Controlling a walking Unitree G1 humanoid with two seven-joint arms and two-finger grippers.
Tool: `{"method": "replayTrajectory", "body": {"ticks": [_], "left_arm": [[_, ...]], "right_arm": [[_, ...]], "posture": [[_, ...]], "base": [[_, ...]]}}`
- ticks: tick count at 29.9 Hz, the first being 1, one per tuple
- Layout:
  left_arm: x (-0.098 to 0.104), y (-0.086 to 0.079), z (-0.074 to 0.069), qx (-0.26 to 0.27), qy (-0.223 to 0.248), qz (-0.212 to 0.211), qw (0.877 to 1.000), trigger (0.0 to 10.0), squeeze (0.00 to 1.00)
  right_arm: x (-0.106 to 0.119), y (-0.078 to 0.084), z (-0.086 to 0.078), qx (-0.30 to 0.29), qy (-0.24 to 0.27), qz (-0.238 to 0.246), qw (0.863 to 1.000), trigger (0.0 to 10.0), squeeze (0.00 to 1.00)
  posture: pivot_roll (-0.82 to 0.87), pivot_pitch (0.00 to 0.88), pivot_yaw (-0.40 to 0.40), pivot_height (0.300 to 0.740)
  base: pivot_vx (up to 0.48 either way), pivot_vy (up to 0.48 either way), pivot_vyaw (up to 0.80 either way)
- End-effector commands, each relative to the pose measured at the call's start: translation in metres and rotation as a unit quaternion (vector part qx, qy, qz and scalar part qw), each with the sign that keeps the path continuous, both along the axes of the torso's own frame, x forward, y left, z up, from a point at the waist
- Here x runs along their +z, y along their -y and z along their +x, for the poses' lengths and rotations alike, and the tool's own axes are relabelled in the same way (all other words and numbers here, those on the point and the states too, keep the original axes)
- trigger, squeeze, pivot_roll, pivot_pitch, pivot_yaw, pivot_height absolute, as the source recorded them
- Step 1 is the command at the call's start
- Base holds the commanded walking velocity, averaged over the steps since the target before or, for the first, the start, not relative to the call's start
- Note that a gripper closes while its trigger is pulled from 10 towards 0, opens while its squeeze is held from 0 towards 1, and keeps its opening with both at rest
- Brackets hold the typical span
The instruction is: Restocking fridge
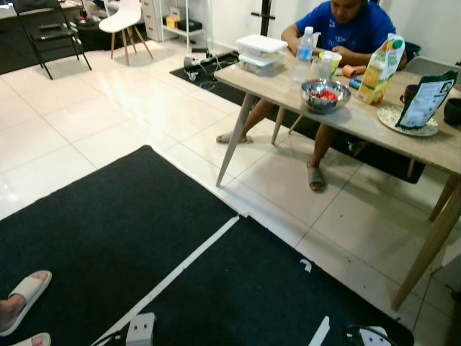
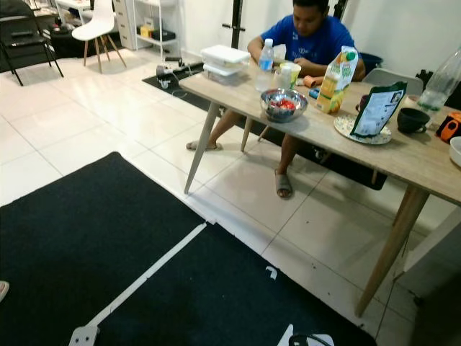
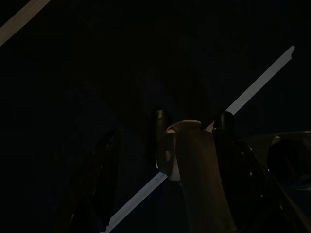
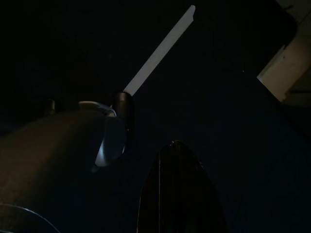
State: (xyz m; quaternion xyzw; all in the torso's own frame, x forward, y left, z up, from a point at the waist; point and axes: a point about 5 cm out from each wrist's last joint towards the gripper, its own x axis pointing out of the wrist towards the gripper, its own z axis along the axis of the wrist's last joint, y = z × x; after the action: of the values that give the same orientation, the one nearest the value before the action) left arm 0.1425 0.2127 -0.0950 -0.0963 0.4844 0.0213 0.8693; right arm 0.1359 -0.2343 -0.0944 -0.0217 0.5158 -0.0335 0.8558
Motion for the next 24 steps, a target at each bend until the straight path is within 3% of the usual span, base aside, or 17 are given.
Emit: {"method": "replayTrajectory", "body": {"ticks": [1,24], "left_arm": [[-0.0027,0.0033,-0.0052,0.000,-0.011,-0.004,1.000,10.0,0.00],[-0.0042,0.0091,-0.0065,-0.005,-0.015,-0.011,1.000,10.0,0.00]], "right_arm": [[-0.0006,0.0024,-0.0032,0.000,-0.007,-0.003,1.000,10.0,0.00],[-0.0023,-0.0011,-0.0052,-0.002,-0.016,0.007,1.000,10.0,0.00]], "posture": [[-0.04,0.023,-0.031,0.740],[-0.04,0.025,-0.032,0.740]], "base": [[0.000,0.000,0.00],[0.000,0.000,-0.75]]}}
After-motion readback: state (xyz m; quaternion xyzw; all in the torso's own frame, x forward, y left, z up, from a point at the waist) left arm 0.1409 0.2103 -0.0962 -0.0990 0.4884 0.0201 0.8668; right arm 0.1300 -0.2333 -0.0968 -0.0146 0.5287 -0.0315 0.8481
